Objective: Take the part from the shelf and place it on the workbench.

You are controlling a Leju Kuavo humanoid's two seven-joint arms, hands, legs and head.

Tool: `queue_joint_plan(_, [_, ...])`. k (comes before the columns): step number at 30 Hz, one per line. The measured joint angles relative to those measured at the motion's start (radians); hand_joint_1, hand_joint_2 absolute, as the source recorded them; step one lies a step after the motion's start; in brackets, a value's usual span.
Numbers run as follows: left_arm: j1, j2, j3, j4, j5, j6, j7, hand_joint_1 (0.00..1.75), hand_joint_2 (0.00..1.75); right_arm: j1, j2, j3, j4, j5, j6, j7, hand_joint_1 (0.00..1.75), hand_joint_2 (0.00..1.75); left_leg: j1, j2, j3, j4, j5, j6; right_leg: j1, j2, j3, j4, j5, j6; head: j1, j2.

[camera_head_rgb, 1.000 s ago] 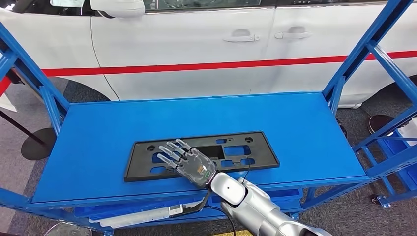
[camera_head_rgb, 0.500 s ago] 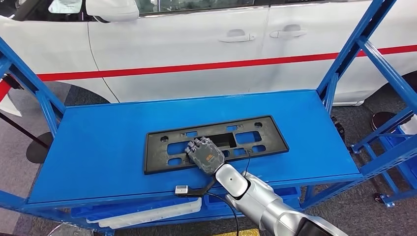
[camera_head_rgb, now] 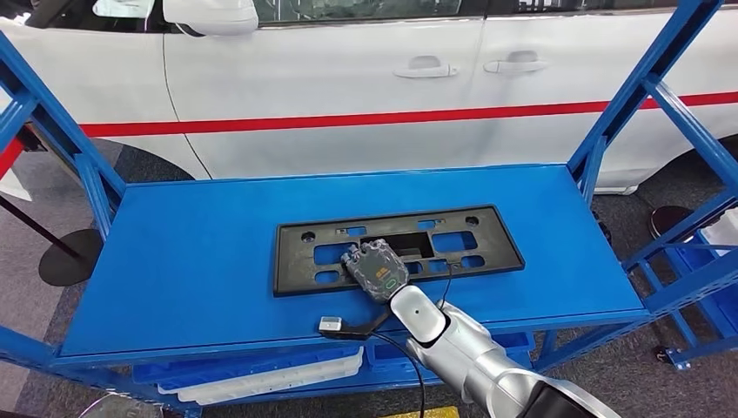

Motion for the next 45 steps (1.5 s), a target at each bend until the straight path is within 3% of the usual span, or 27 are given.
queue_joint_plan(2, [0.0,0.001,0.003,0.0,0.007,0.004,-0.03,0.0,1.75,0.006,0.0,-0.017,0.001,-0.009,-0.024,-0.024,1.71,1.75,-0.001,0.0,-0.005,0.001,0.001,0.002,-0.002,0.0,-0.063,0.135,-0.061,0.006,0.0,0.0])
queue_joint_plan(3, [0.0,0.002,0.006,0.0,0.011,0.003,-0.04,0.0,1.75,0.013,0.0,-0.03,-0.006,-0.026,-0.041,-0.048,1.71,1.75,-0.001,0.0,-0.006,0.001,0.001,0.002,-0.003,0.0,-0.081,0.172,-0.067,0.007,0.0,0.0])
queue_joint_plan(4, [0.0,0.002,0.01,0.0,0.016,-0.003,-0.048,0.0,1.75,0.025,-0.002,-0.048,-0.027,-0.059,-0.056,-0.088,1.71,1.75,-0.002,0.0,-0.005,0.001,0.001,0.002,-0.003,0.0,-0.078,0.167,-0.051,0.007,0.0,0.0])
queue_joint_plan(5, [0.0,0.002,0.014,0.0,0.02,-0.013,-0.058,0.0,1.75,0.039,-0.006,-0.07,-0.058,-0.105,-0.072,-0.139,1.71,1.75,-0.002,-0.001,-0.004,0.002,0.001,0.002,-0.003,0.0,-0.061,0.132,-0.022,0.005,0.0,0.0])
queue_joint_plan(7, [-0.001,0.002,0.019,0.0,0.029,-0.04,-0.08,0.0,1.75,0.063,-0.02,-0.119,-0.16,-0.262,-0.094,-0.288,1.71,1.75,-0.002,-0.002,0.0,0.002,-0.001,-0.002,-0.001,0.0,0.011,-0.017,0.047,-0.005,0.0,0.0])
queue_joint_plan(9, [-0.005,0.002,0.022,0.0,0.039,-0.069,-0.1,0.0,1.75,0.081,-0.042,-0.165,-0.294,-0.485,-0.102,-0.461,1.71,1.75,-0.004,-0.003,0.0,0.004,-0.002,-0.011,0.005,0.0,0.054,-0.112,0.075,-0.015,0.0,0.0])
queue_joint_plan(11, [-0.009,0.002,0.032,0.0,0.054,-0.1,-0.118,0.0,1.75,0.108,-0.071,-0.207,-0.451,-0.732,-0.077,-0.621,1.71,1.75,-0.004,-0.003,0.001,0.002,-0.002,-0.022,0.011,0.0,0.057,-0.123,0.073,-0.023,0.0,0.0])
queue_joint_plan(13, [-0.012,0.004,0.043,0.0,0.067,-0.125,-0.129,0.0,1.75,0.143,-0.095,-0.245,-0.606,-0.932,-0.022,-0.736,1.71,1.75,-0.003,-0.003,-0.003,0.014,-0.015,-0.032,0.006,-0.002,0.062,-0.133,0.078,-0.036,0.0,0.0])
queue_joint_plan(14, [-0.015,0.005,0.047,0.0,0.071,-0.133,-0.132,0.0,1.75,0.16,-0.103,-0.259,-0.673,-1.008,0.013,-0.775,1.71,1.75,-0.003,-0.002,-0.015,0.044,-0.035,-0.036,0.003,-0.003,0.064,-0.138,0.081,-0.042,0.0,0.0])
queue_joint_plan(16, [-0.021,0.006,0.052,0.0,0.078,-0.149,-0.135,0.0,1.75,0.193,-0.116,-0.274,-0.797,-1.148,0.108,-0.818,1.71,1.75,-0.002,-0.002,-0.069,0.164,-0.101,-0.041,0.002,-0.004,0.064,-0.14,0.083,-0.049,0.0,0.0])
queue_joint_plan(18, [-0.027,0.006,0.06,0.0,0.086,-0.164,-0.135,0.0,1.75,0.221,-0.129,-0.279,-0.918,-1.273,0.214,-0.827,1.71,1.75,-0.001,-0.002,-0.125,0.28,-0.141,-0.046,0.004,-0.004,0.061,-0.137,0.081,-0.051,0.0,0.0])
queue_joint_plan(19, [-0.029,0.006,0.063,0.0,0.088,-0.171,-0.136,0.0,1.75,0.231,-0.135,-0.281,-0.973,-1.327,0.263,-0.828,1.71,1.75,-0.001,-0.001,-0.131,0.291,-0.133,-0.047,0.004,-0.004,0.061,-0.135,0.08,-0.051,0.0,0.0])
queue_joint_plan(20, [-0.03,0.007,0.066,0.0,0.091,-0.176,-0.137,0.0,1.75,0.238,-0.141,-0.282,-1.03,-1.382,0.312,-0.829,1.71,1.75,-0.001,-0.001,-0.118,0.261,-0.106,-0.046,0.004,-0.004,0.061,-0.131,0.077,-0.05,0.0,0.0])
queue_joint_plan(22, [-0.032,0.007,0.068,0.0,0.096,-0.183,-0.139,0.0,1.75,0.244,-0.15,-0.289,-1.139,-1.496,0.421,-0.829,1.71,1.75,-0.001,0.0,-0.057,0.129,-0.038,-0.041,0.004,-0.003,0.061,-0.123,0.069,-0.045,0.0,0.0])
queue_joint_plan(23, [-0.033,0.008,0.07,0.0,0.098,-0.183,-0.14,0.0,1.75,0.246,-0.152,-0.296,-1.192,-1.561,0.487,-0.829,1.71,1.75,-0.003,0.0,-0.03,0.069,-0.018,-0.037,0.006,-0.003,0.059,-0.117,0.065,-0.041,0.0,0.0])
queue_joint_plan(25, [-0.032,0.008,0.072,0.0,0.1,-0.18,-0.142,0.0,1.75,0.246,-0.152,-0.32,-1.279,-1.694,0.623,-0.829,1.71,1.75,-0.006,-0.002,-0.01,0.021,-0.013,-0.029,0.008,-0.002,0.055,-0.111,0.062,-0.033,0.0,0.0])
queue_joint_plan(28, [-0.026,0.008,0.075,0.0,0.101,-0.172,-0.141,0.0,1.75,0.237,-0.151,-0.362,-1.351,-1.895,0.776,-0.823,1.71,1.75,-0.003,-0.003,-0.009,0.012,-0.006,-0.014,0.008,-0.001,0.052,-0.106,0.051,-0.019,0.0,0.0])
queue_joint_plan(30, [-0.024,0.009,0.076,0.0,0.102,-0.167,-0.135,0.0,1.75,0.218,-0.151,-0.394,-1.363,-2.019,0.84,-0.801,1.71,1.75,0.001,-0.002,-0.01,0.004,0.002,-0.002,0.005,0.001,0.027,-0.044,0.003,-0.008,0.0,0.0])
queue_joint_plan(32, [-0.024,0.011,0.078,0.0,0.101,-0.163,-0.126,0.0,1.75,0.203,-0.151,-0.423,-1.354,-2.094,0.883,-0.769,1.71,1.75,0.0,-0.002,-0.016,0.004,0.007,0.002,0.0,0.001,-0.027,0.088,-0.063,0.001,0.0,0.0])
queue_joint_plan(33, [-0.023,0.012,0.079,0.0,0.101,-0.16,-0.12,0.0,1.75,0.2,-0.151,-0.432,-1.345,-2.115,0.897,-0.754,1.71,1.75,0.0,-0.002,-0.02,0.005,0.008,0.002,-0.002,0.001,-0.052,0.145,-0.083,0.004,0.0,0.0])
queue_joint_plan(34, [-0.022,0.013,0.081,0.0,0.1,-0.156,-0.112,0.0,1.75,0.198,-0.151,-0.437,-1.333,-2.129,0.907,-0.739,1.71,1.75,0.0,-0.002,-0.024,0.007,0.01,0.001,-0.005,0.001,-0.061,0.17,-0.084,0.006,0.0,0.0])
queue_joint_plan(35, [-0.02,0.014,0.083,0.0,0.097,-0.151,-0.102,0.0,1.75,0.197,-0.151,-0.44,-1.318,-2.136,0.914,-0.725,1.71,1.75,0.0,-0.002,-0.027,0.009,0.012,0.0,-0.007,0.001,-0.051,0.155,-0.065,0.008,0.0,0.0])
queue_joint_plan(37, [-0.019,0.015,0.086,0.0,0.087,-0.145,-0.076,0.0,1.75,0.196,-0.153,-0.441,-1.287,-2.132,0.919,-0.702,1.71,1.75,0.001,-0.004,-0.032,0.014,0.015,-0.004,-0.012,0.001,0.018,0.025,-0.002,0.008,0.0,0.0])
queue_joint_plan(39, [-0.019,0.018,0.086,0.0,0.075,-0.142,-0.047,0.0,1.75,0.204,-0.157,-0.44,-1.26,-2.111,0.919,-0.693,1.71,1.75,-0.001,-0.007,-0.038,0.017,0.02,-0.014,-0.009,0.003,0.073,-0.088,0.035,0.002,0.0,0.0])
queue_joint_plan(43, [-0.016,0.027,0.086,0.0,0.068,-0.141,-0.015,0.0,1.75,0.243,-0.166,-0.43,-1.221,-2.078,0.924,-0.697,1.71,1.75,-0.002,-0.01,-0.05,0.015,0.032,-0.043,-0.004,0.003,0.068,-0.11,0.053,-0.024,0.0,0.0])
queue_joint_plan(45, [-0.016,0.03,0.086,0.0,0.067,-0.14,-0.01,0.0,1.75,0.249,-0.168,-0.426,-1.211,-2.074,0.927,-0.698,1.71,1.75,0.0,-0.007,-0.072,0.065,-0.014,-0.05,-0.006,-0.002,0.057,-0.116,0.068,-0.041,0.0,0.0])
